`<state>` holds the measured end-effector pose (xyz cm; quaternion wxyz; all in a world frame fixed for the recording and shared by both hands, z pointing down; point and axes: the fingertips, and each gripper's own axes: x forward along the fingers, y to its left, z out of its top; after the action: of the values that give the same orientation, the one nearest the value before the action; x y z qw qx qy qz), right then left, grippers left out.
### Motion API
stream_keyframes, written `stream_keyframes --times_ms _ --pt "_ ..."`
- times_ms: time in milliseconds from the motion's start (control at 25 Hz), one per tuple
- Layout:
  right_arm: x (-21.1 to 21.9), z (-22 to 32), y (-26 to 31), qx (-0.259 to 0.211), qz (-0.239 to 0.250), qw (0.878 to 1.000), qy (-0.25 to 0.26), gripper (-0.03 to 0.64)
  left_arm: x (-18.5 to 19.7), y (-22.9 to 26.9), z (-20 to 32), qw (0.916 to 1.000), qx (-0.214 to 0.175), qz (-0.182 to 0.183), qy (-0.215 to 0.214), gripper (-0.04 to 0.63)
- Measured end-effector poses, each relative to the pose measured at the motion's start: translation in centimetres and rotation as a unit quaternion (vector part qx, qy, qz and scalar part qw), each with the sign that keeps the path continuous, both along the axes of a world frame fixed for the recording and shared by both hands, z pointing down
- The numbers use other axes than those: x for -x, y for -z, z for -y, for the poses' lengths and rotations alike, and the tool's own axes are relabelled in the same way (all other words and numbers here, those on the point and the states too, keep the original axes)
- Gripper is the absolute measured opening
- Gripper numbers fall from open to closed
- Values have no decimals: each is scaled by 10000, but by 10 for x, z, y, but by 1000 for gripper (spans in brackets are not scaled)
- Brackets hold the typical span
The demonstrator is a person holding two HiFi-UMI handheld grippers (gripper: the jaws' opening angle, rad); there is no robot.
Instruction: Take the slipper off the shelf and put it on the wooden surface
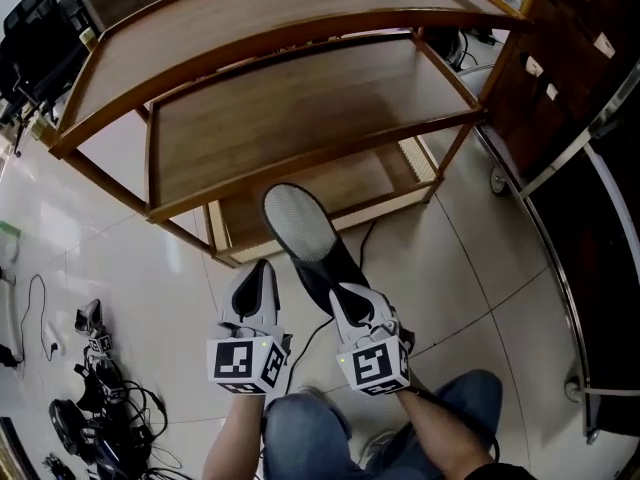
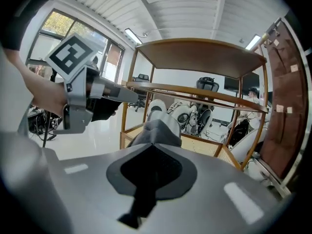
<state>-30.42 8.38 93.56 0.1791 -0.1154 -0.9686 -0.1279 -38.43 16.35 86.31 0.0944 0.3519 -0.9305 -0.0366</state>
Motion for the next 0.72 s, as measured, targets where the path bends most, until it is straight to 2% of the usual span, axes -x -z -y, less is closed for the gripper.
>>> stream_keyframes --times_ms 480,720 --pt "131 -15 -58 -138 -294 9987 393 12 32 -46 3 9998 23 -126 -162 5" --pt "193 -36 -79 -4 -731 9966 389 12 43 -57 -22 9996 164 -227 -48 5"
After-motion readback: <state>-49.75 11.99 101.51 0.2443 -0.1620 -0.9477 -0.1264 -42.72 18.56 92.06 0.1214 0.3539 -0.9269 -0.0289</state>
